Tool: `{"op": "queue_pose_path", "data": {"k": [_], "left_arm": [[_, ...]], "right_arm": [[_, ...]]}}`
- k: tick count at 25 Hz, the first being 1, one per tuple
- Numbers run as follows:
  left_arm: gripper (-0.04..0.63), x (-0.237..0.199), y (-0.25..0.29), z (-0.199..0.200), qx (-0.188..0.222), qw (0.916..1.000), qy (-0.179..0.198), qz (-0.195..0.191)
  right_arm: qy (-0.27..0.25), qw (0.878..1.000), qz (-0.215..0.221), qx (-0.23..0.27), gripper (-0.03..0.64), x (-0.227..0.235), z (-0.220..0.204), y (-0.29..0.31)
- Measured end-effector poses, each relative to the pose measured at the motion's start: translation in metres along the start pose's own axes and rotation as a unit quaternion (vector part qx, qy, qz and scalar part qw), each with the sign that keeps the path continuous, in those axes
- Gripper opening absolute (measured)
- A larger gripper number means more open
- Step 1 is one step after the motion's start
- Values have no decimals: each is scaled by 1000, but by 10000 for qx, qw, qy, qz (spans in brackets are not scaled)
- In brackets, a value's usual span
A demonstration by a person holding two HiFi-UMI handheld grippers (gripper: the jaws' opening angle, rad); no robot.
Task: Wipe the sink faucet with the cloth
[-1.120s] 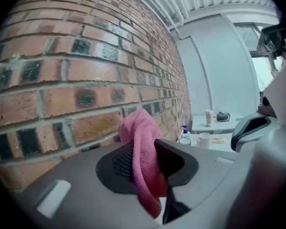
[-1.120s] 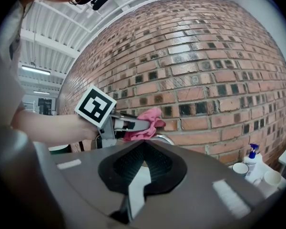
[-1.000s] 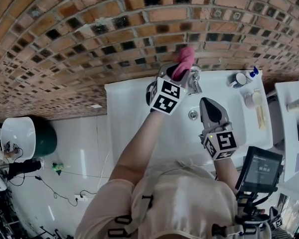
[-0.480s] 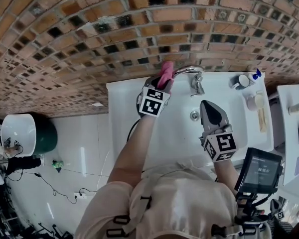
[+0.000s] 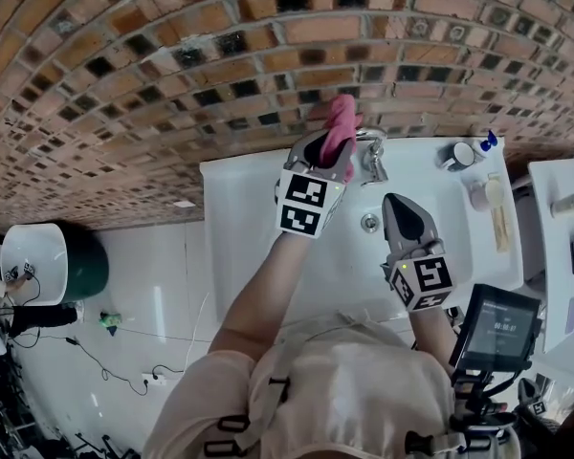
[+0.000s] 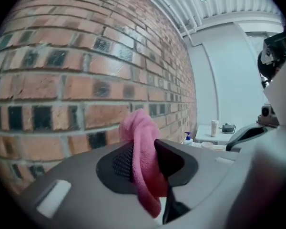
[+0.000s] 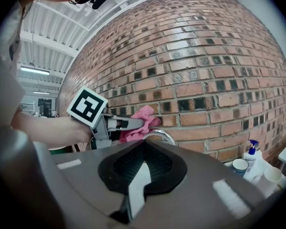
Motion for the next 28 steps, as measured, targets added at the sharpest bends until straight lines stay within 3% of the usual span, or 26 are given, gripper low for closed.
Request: {"op": "queue_pose_path", "data": {"k": [4, 7, 11, 16, 20, 24, 28], "left_arm": [[107, 25, 27, -3, -332, 9968, 708, -166], [107, 31, 37, -13, -414, 9960, 783, -73], [106, 45, 52, -11, -426, 9946, 898, -313], [106, 73, 78, -24, -579, 9938, 525, -796], [106, 90, 89, -37, -754, 9883, 851, -1019], [106, 90, 87, -65, -838, 9903, 402, -1030], [104, 84, 88, -82, -616, 9942, 16, -878]], "right_arm": [[-20, 10000, -11, -6, -18, 2, 1, -4], [-4, 9999, -88, -50, -18, 8, -3, -9], [18, 9997, -206, -93, -18, 18, -6, -14], [57, 9997, -243, -78, -18, 24, -7, -11], [60, 9997, -227, -25, -18, 25, -5, -8], [90, 9995, -299, -24, -18, 34, -5, -10], [67, 9991, -421, -46, -18, 48, -7, -10]]}}
Point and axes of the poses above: the fingertips, and each gripper's own axes: y forward along the fingers, x to its right, z out of its top, the point moved 3 cm from there along -y, backward along the fingers, and after that the axes turned 11 degrees about x, right-handed, at the moved point
